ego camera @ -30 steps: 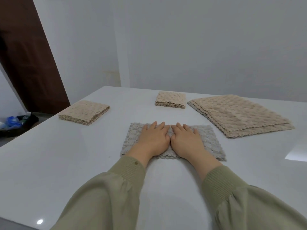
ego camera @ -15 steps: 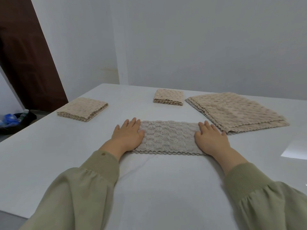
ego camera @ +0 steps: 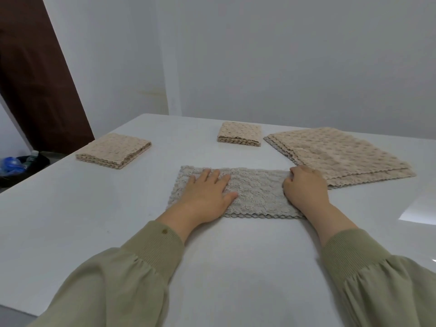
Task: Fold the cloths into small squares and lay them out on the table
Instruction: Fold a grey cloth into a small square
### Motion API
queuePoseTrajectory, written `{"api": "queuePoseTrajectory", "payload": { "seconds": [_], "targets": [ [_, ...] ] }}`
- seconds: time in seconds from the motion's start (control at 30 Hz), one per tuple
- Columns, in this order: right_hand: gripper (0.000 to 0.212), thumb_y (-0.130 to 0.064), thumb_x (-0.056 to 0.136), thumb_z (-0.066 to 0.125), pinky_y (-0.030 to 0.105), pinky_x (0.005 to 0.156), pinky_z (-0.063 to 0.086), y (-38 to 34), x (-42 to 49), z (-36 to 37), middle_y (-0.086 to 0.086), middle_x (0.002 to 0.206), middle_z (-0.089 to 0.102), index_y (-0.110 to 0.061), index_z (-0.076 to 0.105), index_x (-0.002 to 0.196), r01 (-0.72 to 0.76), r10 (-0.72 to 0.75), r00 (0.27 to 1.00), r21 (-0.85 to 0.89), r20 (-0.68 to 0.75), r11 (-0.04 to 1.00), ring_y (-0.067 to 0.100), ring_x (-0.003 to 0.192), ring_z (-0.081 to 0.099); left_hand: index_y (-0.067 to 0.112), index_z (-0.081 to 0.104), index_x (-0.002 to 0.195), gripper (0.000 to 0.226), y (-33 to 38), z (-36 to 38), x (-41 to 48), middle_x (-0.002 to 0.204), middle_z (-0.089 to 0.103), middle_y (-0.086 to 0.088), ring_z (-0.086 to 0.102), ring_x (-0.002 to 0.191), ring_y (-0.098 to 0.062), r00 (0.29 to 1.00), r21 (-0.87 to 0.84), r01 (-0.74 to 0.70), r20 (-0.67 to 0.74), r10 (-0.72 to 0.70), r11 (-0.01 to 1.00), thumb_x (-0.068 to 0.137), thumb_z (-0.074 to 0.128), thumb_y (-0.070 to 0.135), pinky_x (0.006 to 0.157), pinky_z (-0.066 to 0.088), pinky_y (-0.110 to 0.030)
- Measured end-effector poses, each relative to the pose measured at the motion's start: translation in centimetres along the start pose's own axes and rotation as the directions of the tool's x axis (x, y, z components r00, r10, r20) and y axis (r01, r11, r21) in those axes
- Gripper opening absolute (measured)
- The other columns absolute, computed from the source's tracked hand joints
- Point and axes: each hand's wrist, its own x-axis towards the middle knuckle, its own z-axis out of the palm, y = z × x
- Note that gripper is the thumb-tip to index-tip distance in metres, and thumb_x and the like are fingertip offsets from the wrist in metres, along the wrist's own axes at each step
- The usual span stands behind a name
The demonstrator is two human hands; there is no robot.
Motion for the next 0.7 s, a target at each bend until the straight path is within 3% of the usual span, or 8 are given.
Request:
{"api": "queuePoseTrajectory", "payload": {
  "seconds": [0.07, 0.17, 0.4, 0.47, 0.57, 0.63, 0.7],
  "targets": [
    [0.044, -0.019, 0.094, 0.035, 0.043, 0.104, 0.030, -0.1, 0.0, -0.3, 0.014, 0.139, 0.046, -0.010, 0.043, 0.136, 0.000, -0.001, 0.995, 0.009, 0.095, 1.000, 0.034, 0.127, 0.036, 0.029, 0.004, 0.151, 0.063, -0.1, 0.2, 0.2, 0.160, -0.001, 0.002, -0.005, 0.146, -0.020, 0.999, 0.026, 0.013, 0.043, -0.014, 1.000, 0.096, 0.018, 0.057, 0.117, 0.000, -0.046],
    [0.053, -0.019, 0.091, 0.039, 0.045, 0.108, 0.027, -0.1, 0.1, -0.4, 0.013, 0.145, 0.039, -0.014, 0.032, 0.144, 0.002, -0.011, 0.990, 0.062, 0.142, 0.998, 0.034, 0.133, 0.030, 0.030, 0.002, 0.151, 0.063, -0.1, 0.0, 0.1, 0.160, -0.004, 0.002, -0.008, 0.146, -0.019, 0.998, 0.024, 0.012, 0.063, -0.014, 1.000, 0.096, 0.018, 0.057, 0.117, -0.002, -0.046],
    [0.065, -0.009, 0.079, 0.052, 0.042, 0.104, 0.035, 0.4, 0.3, -0.6, 0.012, 0.138, 0.041, -0.019, 0.036, 0.141, -0.043, 0.009, 0.995, 0.363, 0.097, 0.931, 0.030, 0.128, 0.036, 0.030, 0.002, 0.151, 0.063, -0.1, 0.0, 0.1, 0.160, -0.003, 0.002, -0.007, 0.146, -0.019, 0.999, 0.023, 0.009, 0.053, -0.010, 1.000, 0.096, 0.018, 0.057, 0.117, -0.002, -0.046],
    [0.066, -0.004, 0.076, 0.053, 0.039, 0.098, 0.039, 0.4, 0.3, -0.8, 0.011, 0.133, 0.042, -0.019, 0.038, 0.139, -0.033, 0.002, 0.998, 0.456, 0.068, 0.889, 0.029, 0.121, 0.042, 0.030, 0.003, 0.151, 0.063, -0.1, 0.0, 0.1, 0.160, -0.002, 0.002, -0.006, 0.146, -0.019, 0.999, 0.020, 0.007, 0.049, -0.008, 1.000, 0.096, 0.019, 0.058, 0.116, -0.001, -0.046],
    [0.061, 0.000, 0.079, 0.054, 0.034, 0.074, 0.050, 0.3, 0.0, -1.0, 0.006, 0.114, 0.045, -0.020, 0.041, 0.135, -0.030, 0.003, 0.999, 0.653, 0.043, 0.757, 0.021, 0.088, 0.054, 0.030, 0.005, 0.151, 0.063, -0.2, 0.0, 0.1, 0.160, 0.000, 0.002, -0.004, 0.146, -0.019, 0.999, 0.008, 0.006, 0.040, -0.006, 1.000, 0.096, 0.020, 0.057, 0.117, 0.000, -0.046],
    [0.051, -0.006, 0.084, 0.058, 0.024, 0.061, 0.042, 0.2, -0.1, -1.2, 0.003, 0.101, 0.043, -0.019, 0.043, 0.131, -0.023, 0.026, 1.000, 0.722, 0.008, 0.692, 0.011, 0.072, 0.045, 0.030, 0.006, 0.151, 0.063, -0.1, -0.1, 0.1, 0.160, 0.001, 0.002, -0.003, 0.146, -0.019, 0.999, 0.003, 0.007, 0.033, -0.007, 1.000, 0.096, 0.021, 0.057, 0.117, 0.000, -0.045],
    [0.048, -0.016, 0.086, 0.063, 0.021, 0.061, 0.037, 0.1, 0.0, -1.2, 0.003, 0.102, 0.043, -0.018, 0.045, 0.130, -0.021, 0.063, 0.998, 0.748, -0.028, 0.663, 0.011, 0.074, 0.043, 0.030, 0.007, 0.151, 0.063, -0.1, -0.1, 0.0, 0.160, 0.001, 0.002, -0.003, 0.146, -0.019, 1.000, -0.002, 0.007, 0.029, -0.007, 1.000, 0.096, 0.021, 0.057, 0.116, 0.000, -0.045]
  ]
}}
